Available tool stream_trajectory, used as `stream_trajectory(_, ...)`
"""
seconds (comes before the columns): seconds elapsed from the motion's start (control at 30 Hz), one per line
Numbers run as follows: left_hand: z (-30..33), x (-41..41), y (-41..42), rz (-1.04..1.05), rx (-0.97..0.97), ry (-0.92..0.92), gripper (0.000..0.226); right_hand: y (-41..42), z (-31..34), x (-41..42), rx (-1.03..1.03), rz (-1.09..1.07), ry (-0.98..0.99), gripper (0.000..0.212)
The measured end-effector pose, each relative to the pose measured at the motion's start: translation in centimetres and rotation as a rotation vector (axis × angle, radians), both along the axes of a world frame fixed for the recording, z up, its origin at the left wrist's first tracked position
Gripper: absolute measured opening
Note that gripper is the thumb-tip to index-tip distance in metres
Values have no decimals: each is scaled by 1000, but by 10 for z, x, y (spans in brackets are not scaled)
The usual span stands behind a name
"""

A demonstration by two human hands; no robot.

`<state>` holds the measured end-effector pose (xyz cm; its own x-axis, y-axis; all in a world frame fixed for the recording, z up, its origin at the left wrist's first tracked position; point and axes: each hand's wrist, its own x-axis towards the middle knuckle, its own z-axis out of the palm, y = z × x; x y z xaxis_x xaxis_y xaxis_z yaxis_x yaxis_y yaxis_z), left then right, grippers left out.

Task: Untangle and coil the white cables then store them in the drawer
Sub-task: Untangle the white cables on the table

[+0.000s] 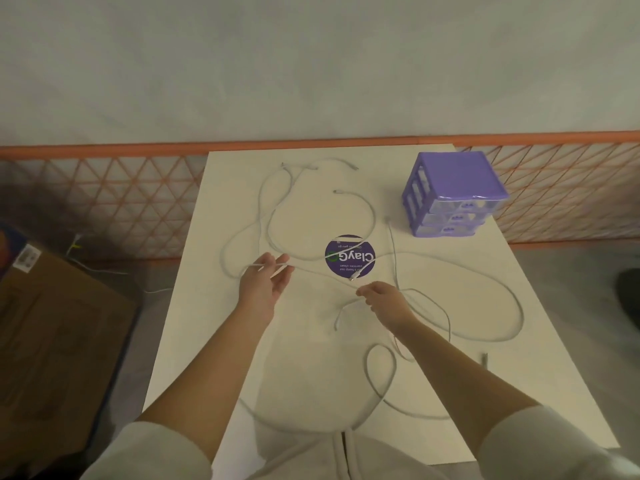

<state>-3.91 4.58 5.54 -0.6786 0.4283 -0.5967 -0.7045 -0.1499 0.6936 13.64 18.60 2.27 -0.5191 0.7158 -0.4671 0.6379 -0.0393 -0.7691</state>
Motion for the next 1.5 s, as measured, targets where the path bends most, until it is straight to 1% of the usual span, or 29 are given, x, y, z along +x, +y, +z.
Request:
stream_trajectory(0.07,5,5,-2,-63,33,68,6,-4,3,-3,65,53,-71,19)
stream_trajectory(0.13,10,11,-1,-103,44,126,3,-13,11,-13,103,136,-52,27)
stream_trajectory(0.17,13,13,-1,-112,37,146,1,-18,18,-20,101,168,-18,30)
stream_trajectory(0.2,15,14,0,-126,16,169,5,-24,26,-26,86,183,27,30)
stream_trajectory(0.3,20,15,3,-186,-39,233,10,-36,49,-43,54,182,187,27)
stream_trajectory(0.37,22,14,2,-208,-35,244,14,-39,56,-50,107,194,249,24)
stream_trajectory(0.43,26,11,0,-181,-11,218,19,-38,55,-53,162,194,258,20)
stream_trajectory(0.57,29,-10,-5,-34,106,89,10,-27,49,-44,161,120,186,15)
stream_trajectory(0.7,28,-25,-11,-19,183,123,7,-23,44,-37,204,81,124,16)
stream_trajectory(0.73,28,-25,-11,-18,191,139,9,-23,44,-37,222,87,100,18)
stream_trajectory(0.83,28,-26,-12,24,189,174,28,-24,43,-36,291,113,14,22)
stream_trajectory(0.87,28,-26,-13,41,192,174,30,-24,43,-35,313,121,-14,23)
stream_trajectory(0.97,24,-28,-14,98,199,115,23,-21,39,-30,342,126,-71,27)
stream_trajectory(1.03,19,-30,-12,132,176,70,23,-20,35,-27,379,164,-95,30)
stream_trajectory(1.1,14,-31,-10,136,126,75,25,-19,32,-25,466,273,-144,32)
stream_trajectory(1.17,11,-31,-9,97,27,153,29,-18,31,-23,603,424,-206,32)
stream_trajectory(1.23,8,-31,-9,47,-96,279,32,-16,34,-22,752,557,-249,33)
stream_trajectory(1.3,5,-30,-10,17,-197,392,35,-14,39,-23,803,648,-272,33)
stream_trajectory(1.33,4,-29,-11,17,-230,423,35,-13,42,-22,775,680,-285,33)
stream_trajectory(1.37,4,-29,-11,29,-253,437,35,-12,44,-21,693,673,-285,33)
stream_trajectory(1.43,5,-31,-14,84,-270,422,35,-6,48,-14,447,575,-256,35)
stream_trajectory(1.5,7,-37,-20,159,-259,381,33,9,52,0,302,464,-225,46)
